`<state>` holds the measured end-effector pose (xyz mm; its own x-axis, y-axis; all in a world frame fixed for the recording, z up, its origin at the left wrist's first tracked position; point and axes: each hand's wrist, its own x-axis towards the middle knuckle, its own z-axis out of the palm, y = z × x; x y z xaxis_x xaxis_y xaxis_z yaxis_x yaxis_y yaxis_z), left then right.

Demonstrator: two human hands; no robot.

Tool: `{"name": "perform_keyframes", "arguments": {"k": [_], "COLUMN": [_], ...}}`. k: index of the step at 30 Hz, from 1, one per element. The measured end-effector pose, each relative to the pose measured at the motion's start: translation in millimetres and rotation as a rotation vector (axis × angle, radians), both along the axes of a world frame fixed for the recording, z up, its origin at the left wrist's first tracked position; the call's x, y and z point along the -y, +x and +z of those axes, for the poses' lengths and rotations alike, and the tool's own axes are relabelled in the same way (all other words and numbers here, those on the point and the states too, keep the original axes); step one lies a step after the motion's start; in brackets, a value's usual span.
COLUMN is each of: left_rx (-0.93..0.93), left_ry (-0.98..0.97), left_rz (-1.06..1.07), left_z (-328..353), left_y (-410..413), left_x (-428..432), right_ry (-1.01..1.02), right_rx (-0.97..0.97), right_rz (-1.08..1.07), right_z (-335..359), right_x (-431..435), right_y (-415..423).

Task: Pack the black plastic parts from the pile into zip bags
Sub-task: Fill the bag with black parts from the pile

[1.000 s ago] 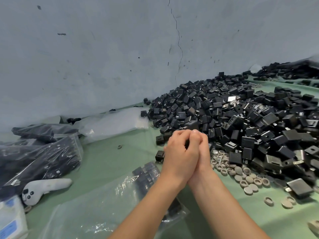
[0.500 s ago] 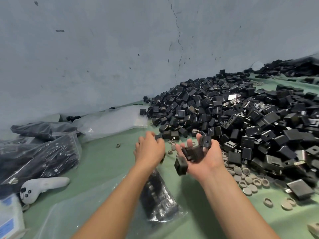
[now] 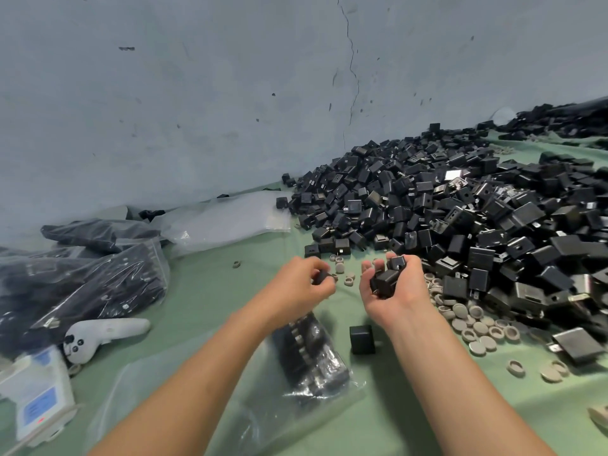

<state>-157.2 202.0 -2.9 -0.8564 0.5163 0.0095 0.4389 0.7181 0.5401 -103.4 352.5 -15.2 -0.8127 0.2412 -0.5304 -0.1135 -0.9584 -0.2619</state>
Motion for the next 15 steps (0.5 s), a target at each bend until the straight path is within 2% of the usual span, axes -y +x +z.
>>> {"name": "perform_keyframes", "arguments": {"k": [2, 3, 6, 9, 12, 15], "left_rx": [0.133, 0.129, -0.044, -0.155, -0.194, -0.150], "left_ry": [0.091, 0.073, -0.129, -0.330, -0.289, -0.198], "left_rz": [-0.106, -0.161, -0.326, -0.378, -0.346, -0.335], "left_z": [4.2, 3.5, -9.0, -20.4, -26.6, -26.8], "left_y": [20.8, 31.5, 56.7, 75.2, 85.9, 87.8], "left_x": [-3.1, -6.7, -18.6, -24.0, -25.9, -22.9], "right_ry": [0.004, 0.012, 0.069, 0.087, 0.102, 0.144], "right_rx": [-0.021, -0.028, -0.020, 0.000, 0.016, 0.016], "right_rz": [-0.035, -0.055, -0.100, -0.101, -0.062, -0.059], "right_z": [3.3, 5.2, 8.8, 7.6, 8.7, 12.7], "right_x": [-3.3, -4.8, -8.3, -8.5, -6.7, -3.9], "right_y": [2.3, 3.7, 8.3, 13.5, 16.4, 16.8]}}
